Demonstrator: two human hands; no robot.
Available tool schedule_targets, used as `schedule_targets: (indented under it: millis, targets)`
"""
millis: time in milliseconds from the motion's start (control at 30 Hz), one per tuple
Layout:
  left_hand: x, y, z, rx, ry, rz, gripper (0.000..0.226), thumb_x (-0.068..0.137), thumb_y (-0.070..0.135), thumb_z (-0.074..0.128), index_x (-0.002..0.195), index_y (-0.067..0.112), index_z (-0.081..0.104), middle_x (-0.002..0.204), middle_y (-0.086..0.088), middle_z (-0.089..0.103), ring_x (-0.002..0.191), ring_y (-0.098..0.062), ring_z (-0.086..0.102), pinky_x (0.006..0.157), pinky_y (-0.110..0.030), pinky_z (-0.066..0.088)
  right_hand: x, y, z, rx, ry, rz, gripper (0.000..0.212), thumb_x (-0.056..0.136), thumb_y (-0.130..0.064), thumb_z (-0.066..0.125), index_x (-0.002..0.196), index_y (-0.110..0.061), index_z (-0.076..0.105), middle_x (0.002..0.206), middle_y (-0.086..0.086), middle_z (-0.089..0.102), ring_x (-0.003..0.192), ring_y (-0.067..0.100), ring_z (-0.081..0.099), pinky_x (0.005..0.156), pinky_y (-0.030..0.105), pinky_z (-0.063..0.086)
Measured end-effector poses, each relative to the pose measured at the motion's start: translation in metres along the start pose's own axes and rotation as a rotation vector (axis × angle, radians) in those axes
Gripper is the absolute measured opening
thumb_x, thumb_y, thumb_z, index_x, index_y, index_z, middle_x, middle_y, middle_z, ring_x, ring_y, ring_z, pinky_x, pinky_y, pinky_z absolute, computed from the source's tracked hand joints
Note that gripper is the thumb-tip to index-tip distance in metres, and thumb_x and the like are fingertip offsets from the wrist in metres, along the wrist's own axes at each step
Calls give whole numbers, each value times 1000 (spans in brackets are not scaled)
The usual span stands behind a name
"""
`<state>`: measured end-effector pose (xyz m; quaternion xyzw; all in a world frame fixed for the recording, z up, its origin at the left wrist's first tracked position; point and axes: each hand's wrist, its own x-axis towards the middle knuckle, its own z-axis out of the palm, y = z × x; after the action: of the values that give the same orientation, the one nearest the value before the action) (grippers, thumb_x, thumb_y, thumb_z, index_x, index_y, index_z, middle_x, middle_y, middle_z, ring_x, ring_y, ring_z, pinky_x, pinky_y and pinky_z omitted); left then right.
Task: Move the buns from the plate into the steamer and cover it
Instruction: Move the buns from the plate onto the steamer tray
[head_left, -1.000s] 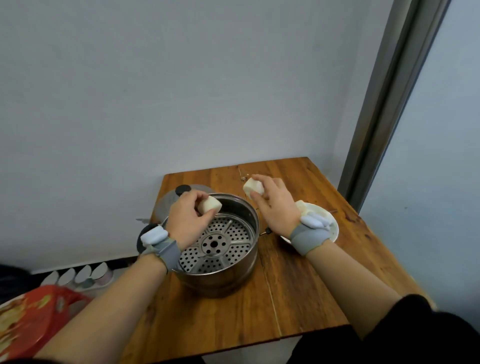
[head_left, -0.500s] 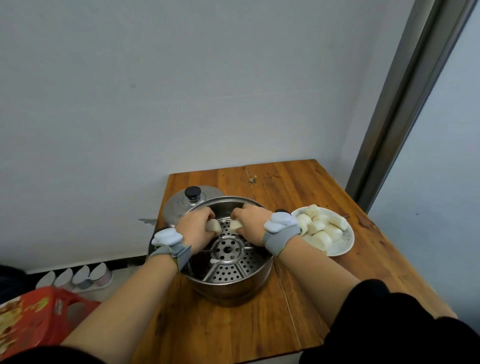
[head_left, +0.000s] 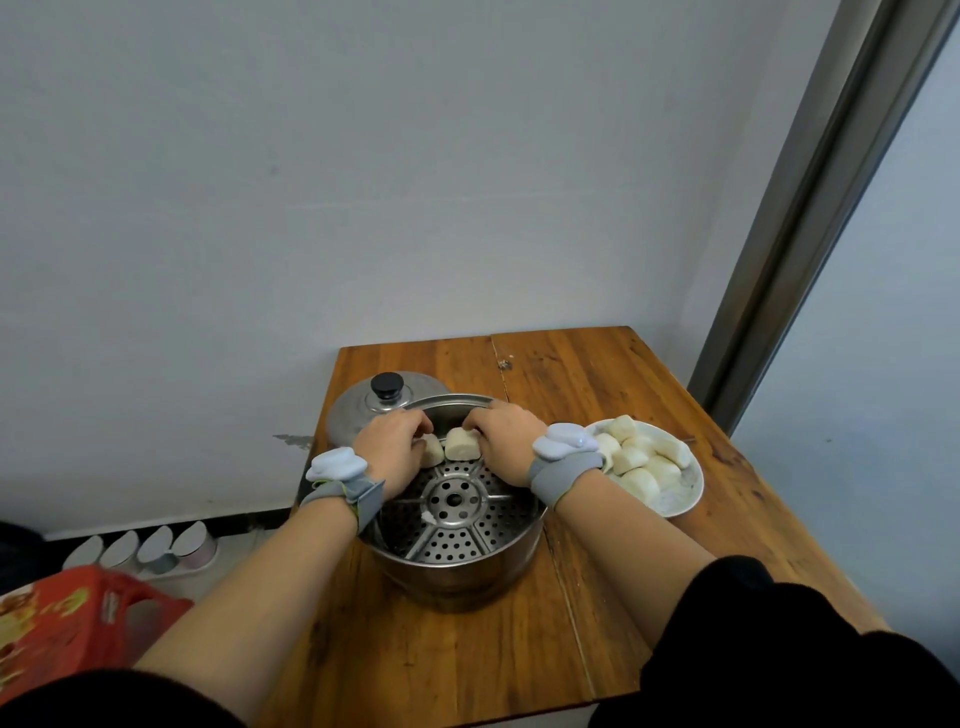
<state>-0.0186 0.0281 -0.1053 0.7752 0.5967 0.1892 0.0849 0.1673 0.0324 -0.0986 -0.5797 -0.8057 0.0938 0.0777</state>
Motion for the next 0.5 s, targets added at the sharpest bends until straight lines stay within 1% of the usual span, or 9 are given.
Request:
schedule_targets:
  millis: [133, 233, 333, 400, 500]
  targets:
    - [-3, 17, -7, -40, 62, 18, 21, 91, 14, 56, 109, 18, 66, 106, -5, 70, 98, -28, 64, 77, -37, 50, -22, 5, -27, 53, 167, 3, 29, 98, -20, 47, 121, -25, 64, 116, 6, 62, 102, 30, 62, 78, 40, 53]
    - [-3, 43, -10, -84, 92, 71, 16, 91, 16, 58, 105, 17, 66, 101, -5, 69, 92, -25, 64, 74, -32, 48, -42, 22, -45, 88, 253, 30, 26, 97, -24, 47, 114, -26, 67, 112, 2, 64, 98, 26, 63, 77, 42, 55]
    - [-2, 72, -8, -122, 129, 124, 14, 91, 17, 57, 101, 17, 67, 99, -3, 69, 89, -23, 64, 75, -35, 51, -60, 50, -56, 102, 296, 81, 26, 97, -24, 47, 113, -27, 68, 113, 0, 65, 100, 23, 63, 77, 40, 54]
    - [-1, 93, -1, -131, 123, 178, 14, 91, 19, 56, 100, 18, 67, 99, -3, 69, 90, -23, 64, 77, -38, 52, -74, 73, -60, 90, 313, 128, 27, 98, -23, 47, 114, -28, 68, 113, -1, 65, 100, 23, 62, 75, 38, 53]
    - [-2, 120, 3, -158, 126, 207, 14, 92, 20, 56, 99, 17, 67, 97, -2, 68, 88, -21, 63, 77, -38, 52, -86, 100, -59, 85, 310, 188, 28, 98, -24, 45, 115, -28, 67, 113, -2, 65, 98, 21, 62, 74, 39, 54]
